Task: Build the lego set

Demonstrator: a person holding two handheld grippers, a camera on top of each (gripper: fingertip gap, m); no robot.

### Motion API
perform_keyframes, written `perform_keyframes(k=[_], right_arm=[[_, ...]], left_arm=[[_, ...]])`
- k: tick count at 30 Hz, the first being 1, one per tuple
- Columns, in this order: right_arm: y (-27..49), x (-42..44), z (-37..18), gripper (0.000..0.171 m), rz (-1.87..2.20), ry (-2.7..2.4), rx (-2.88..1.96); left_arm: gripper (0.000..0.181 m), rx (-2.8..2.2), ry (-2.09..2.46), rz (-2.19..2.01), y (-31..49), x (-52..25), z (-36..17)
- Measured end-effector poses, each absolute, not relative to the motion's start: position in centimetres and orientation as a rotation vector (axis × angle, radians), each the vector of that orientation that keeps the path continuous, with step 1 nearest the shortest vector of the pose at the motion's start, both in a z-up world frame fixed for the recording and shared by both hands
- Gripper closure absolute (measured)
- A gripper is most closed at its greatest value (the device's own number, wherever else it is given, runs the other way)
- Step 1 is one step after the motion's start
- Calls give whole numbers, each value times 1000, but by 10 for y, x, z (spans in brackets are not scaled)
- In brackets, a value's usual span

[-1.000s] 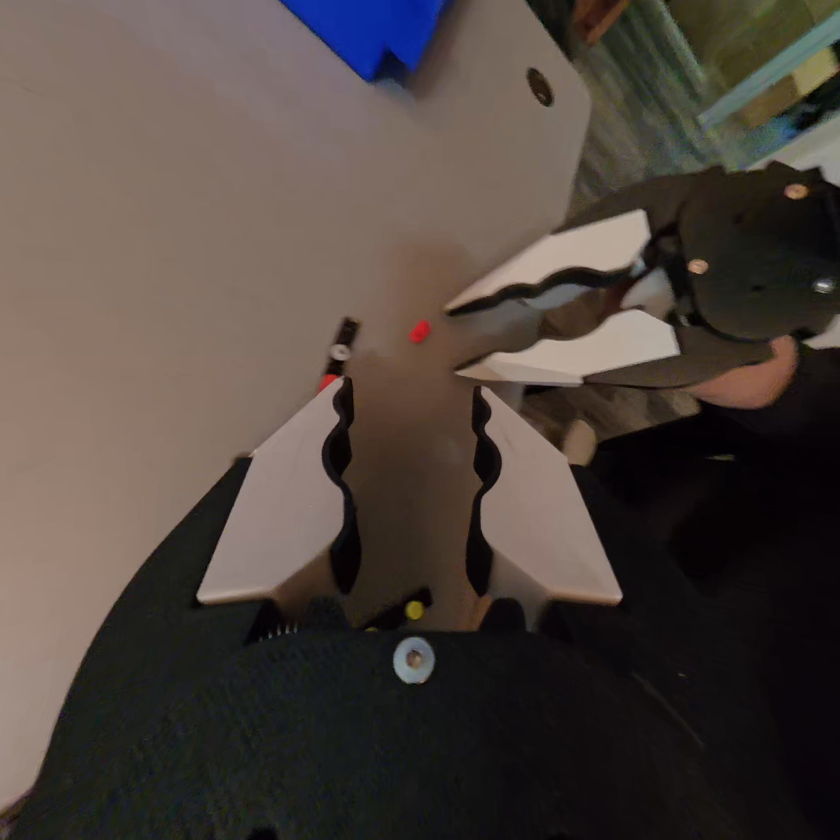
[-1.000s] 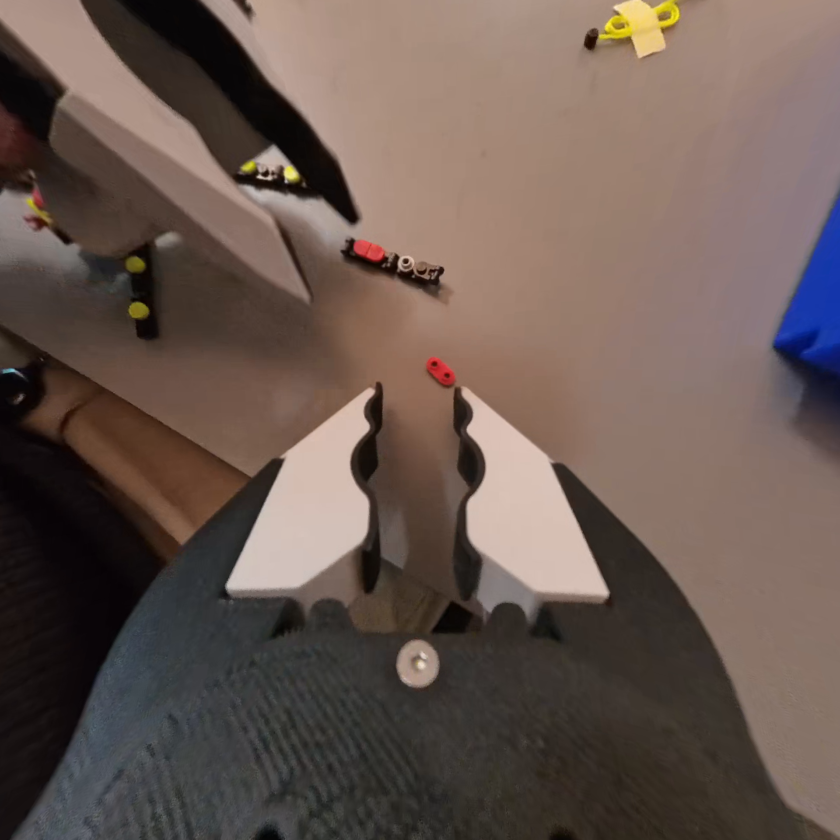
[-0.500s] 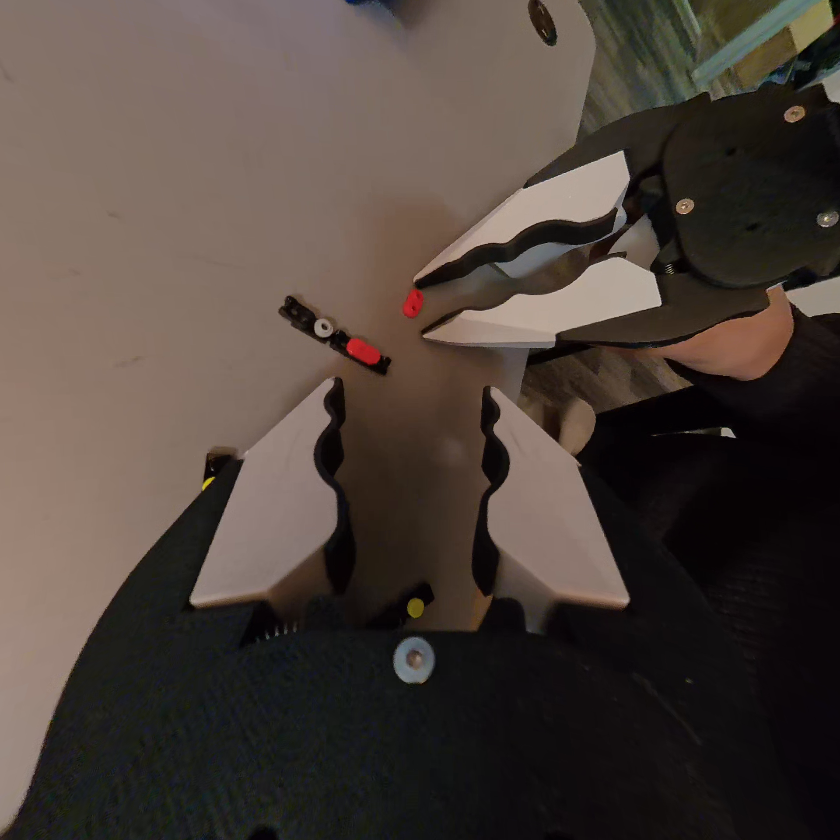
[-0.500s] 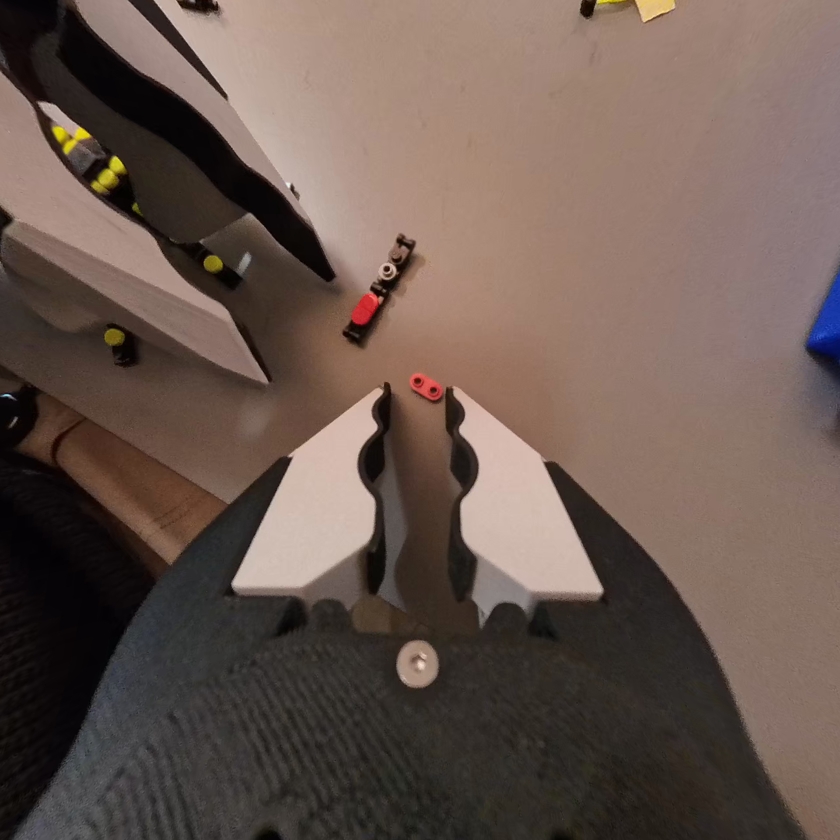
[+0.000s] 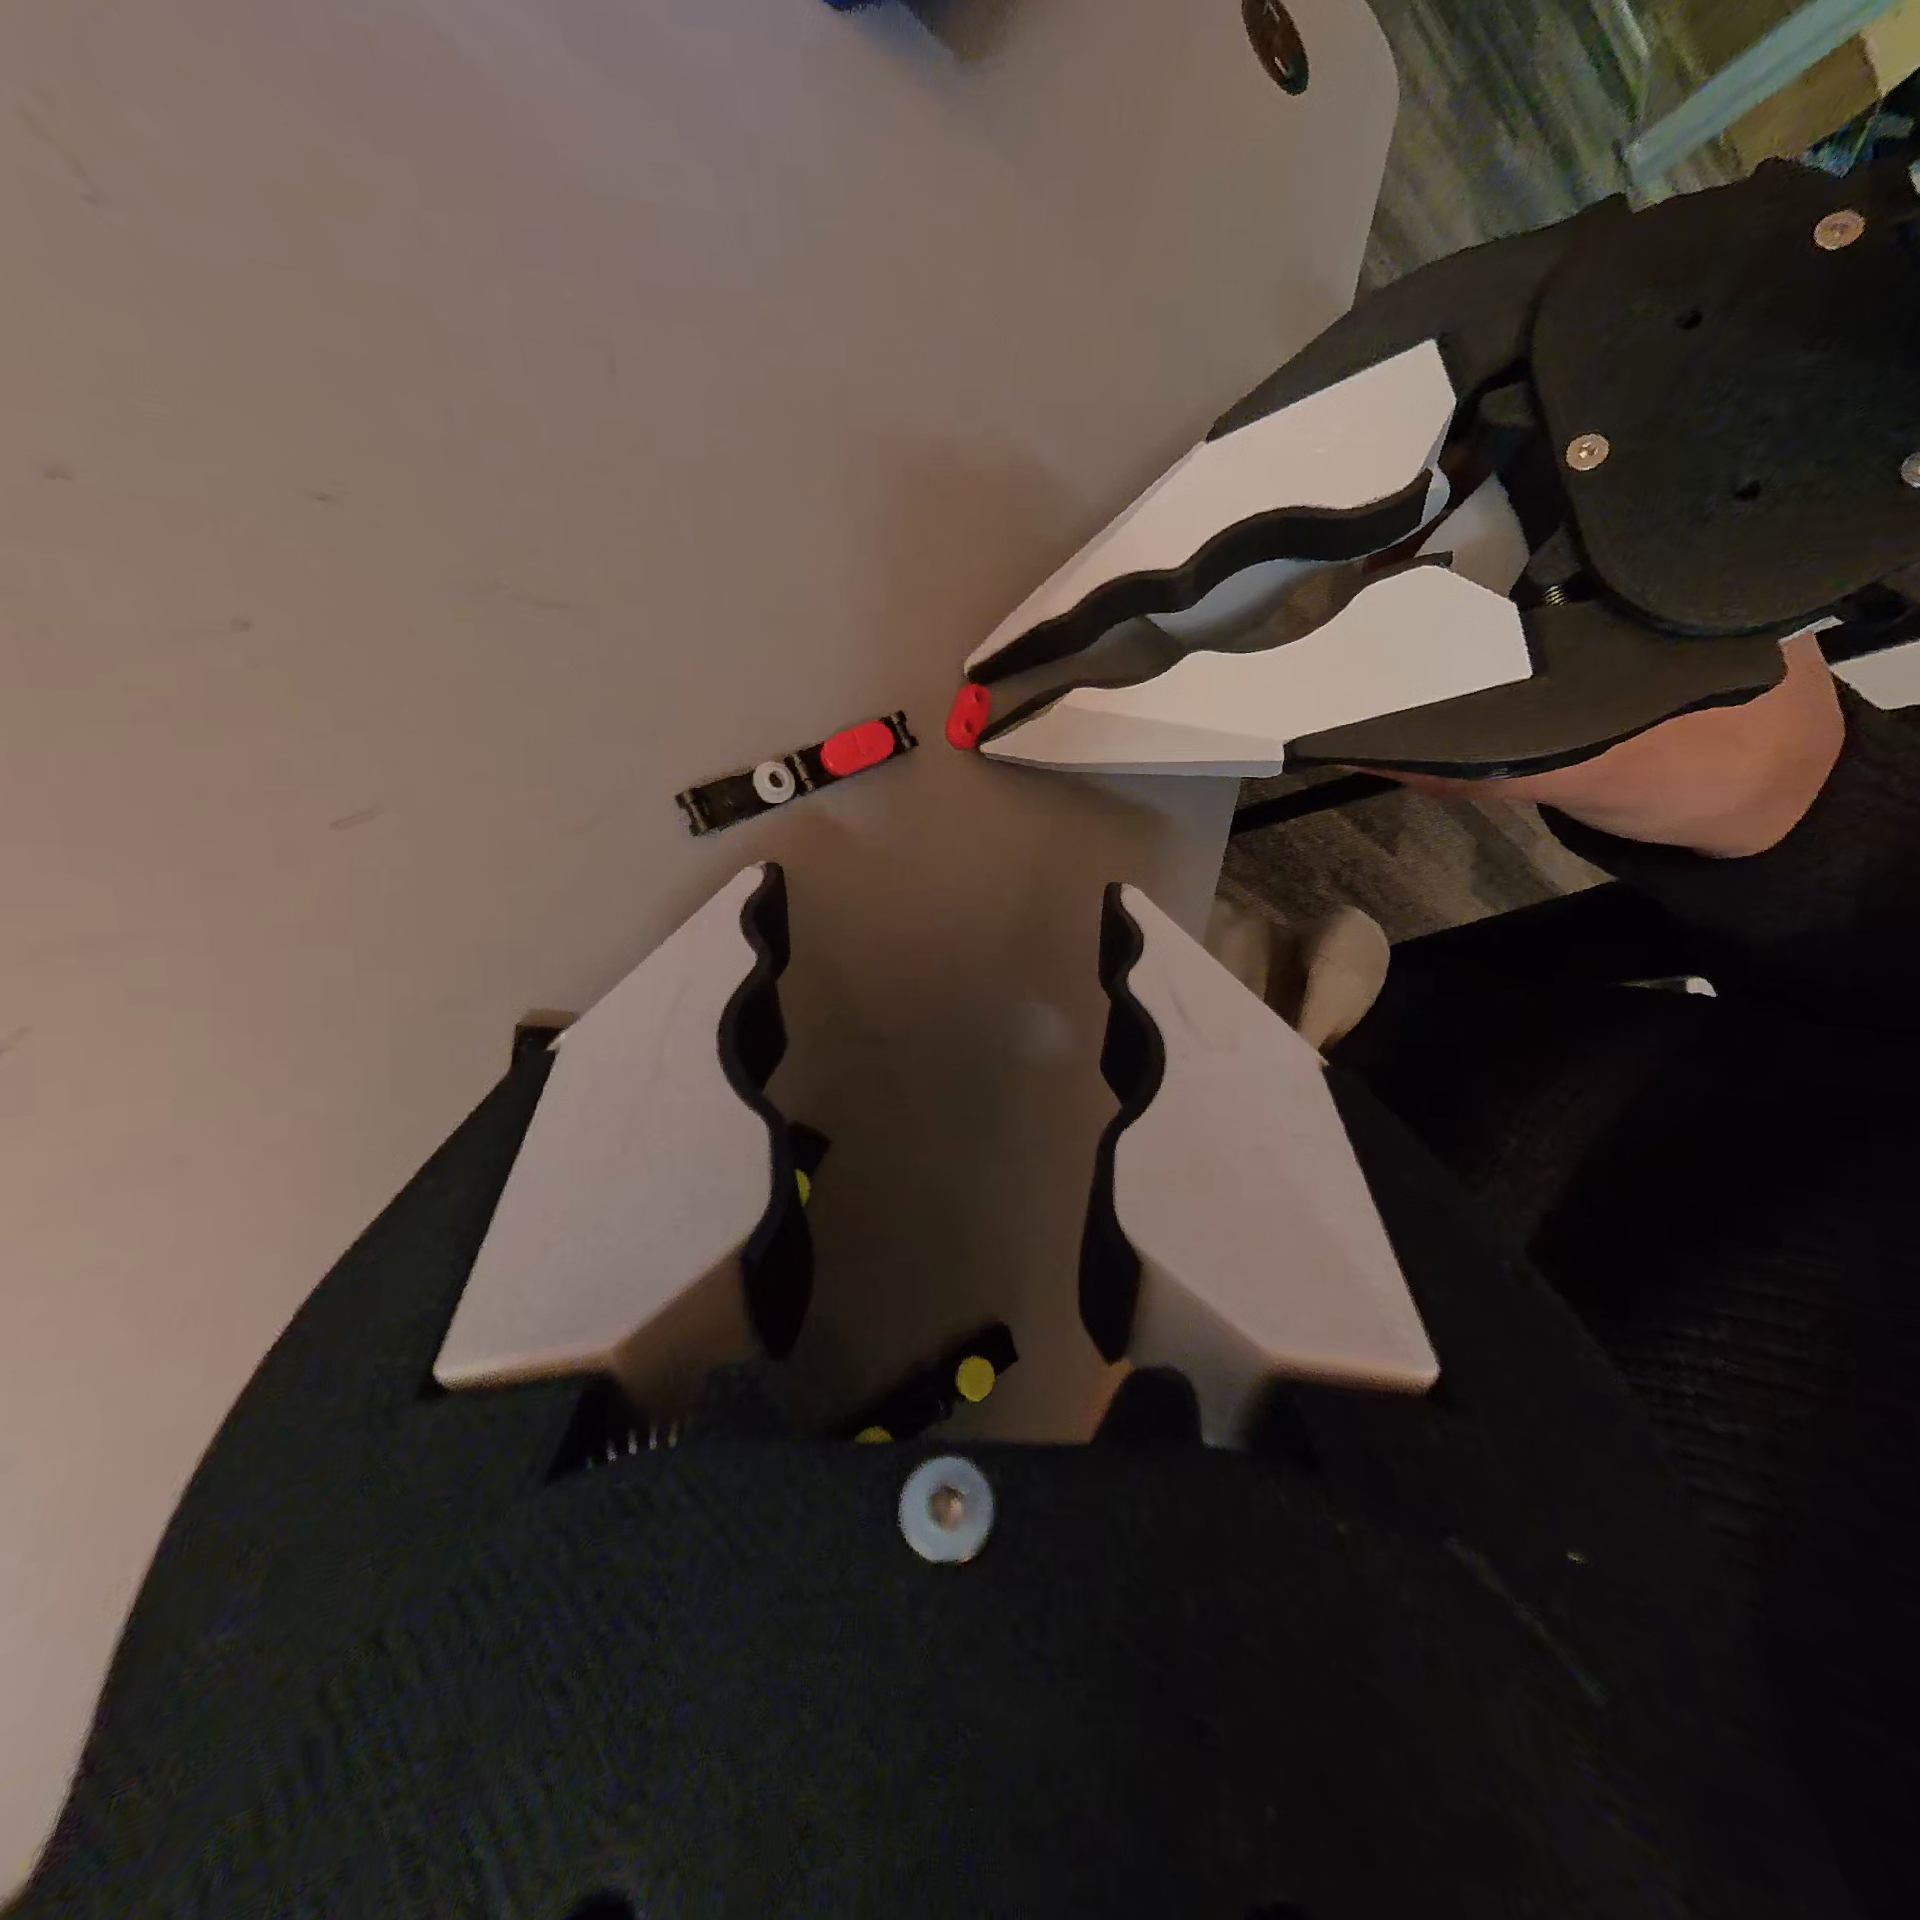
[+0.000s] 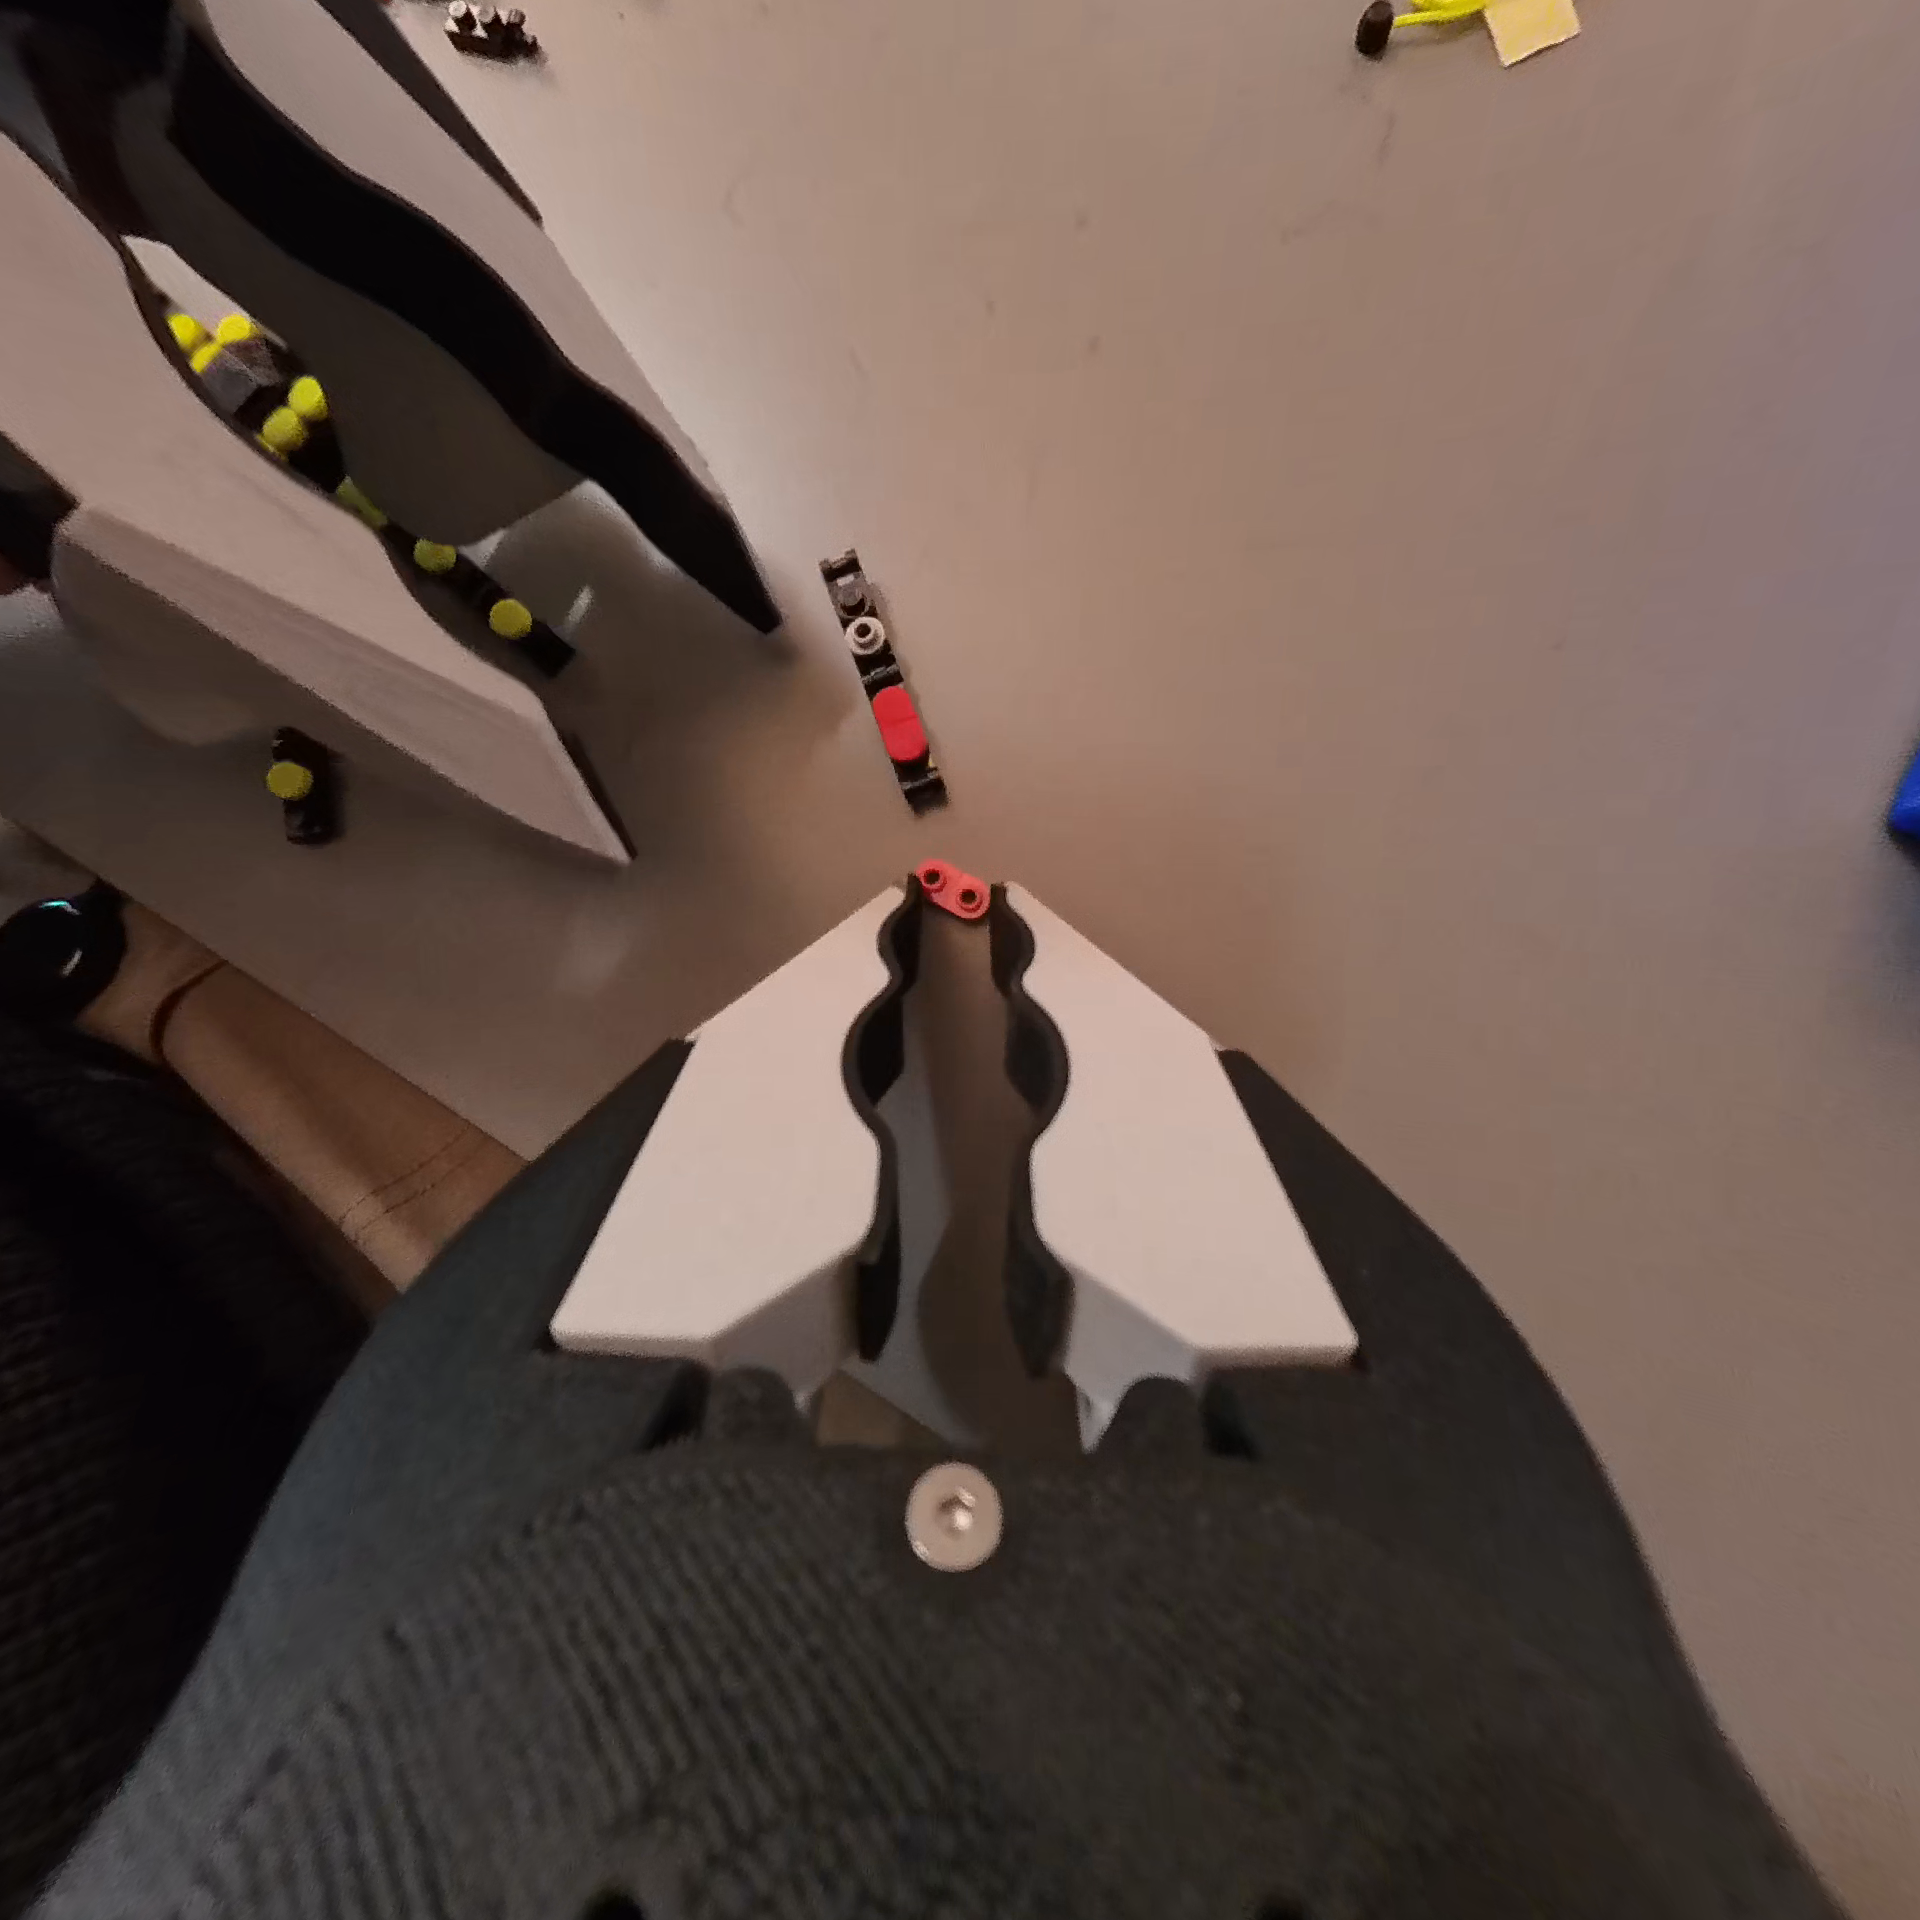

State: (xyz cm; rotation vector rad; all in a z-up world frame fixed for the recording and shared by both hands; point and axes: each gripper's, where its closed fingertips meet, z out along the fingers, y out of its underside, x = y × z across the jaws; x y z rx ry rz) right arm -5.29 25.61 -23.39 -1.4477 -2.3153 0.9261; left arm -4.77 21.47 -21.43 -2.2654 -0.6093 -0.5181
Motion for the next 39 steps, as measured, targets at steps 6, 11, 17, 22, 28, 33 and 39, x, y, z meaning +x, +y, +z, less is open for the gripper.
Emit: perform_keyframes(k=[6,11,17,22,28,33,39], right_arm=[[255,-51,-234,162,912,-2333,-1428],[250,-44,-234,164,917,-2366,-1408],[251,-41,-235,164,902,-2384,-1379],[258,-42,-234,160,922,-2358,-1424],[260,-41,-227,159,956,-2338,-1400],[254,-41,-227,159,956,-2357,-1362],[254,-40,-231,159,934,-2366,-1373]], left_arm=[[123,-2274,-609,-499,215,-51,-216],[124,-2282,-607,-508,220,-49,-220],[124,-2281,-610,-496,228,-58,-220],[124,-2283,-612,-482,237,-63,-221],[128,-2344,-581,-358,226,-64,-225],[146,-2372,-560,-239,222,-71,-228],[173,-2387,-546,-229,220,-71,-232]])
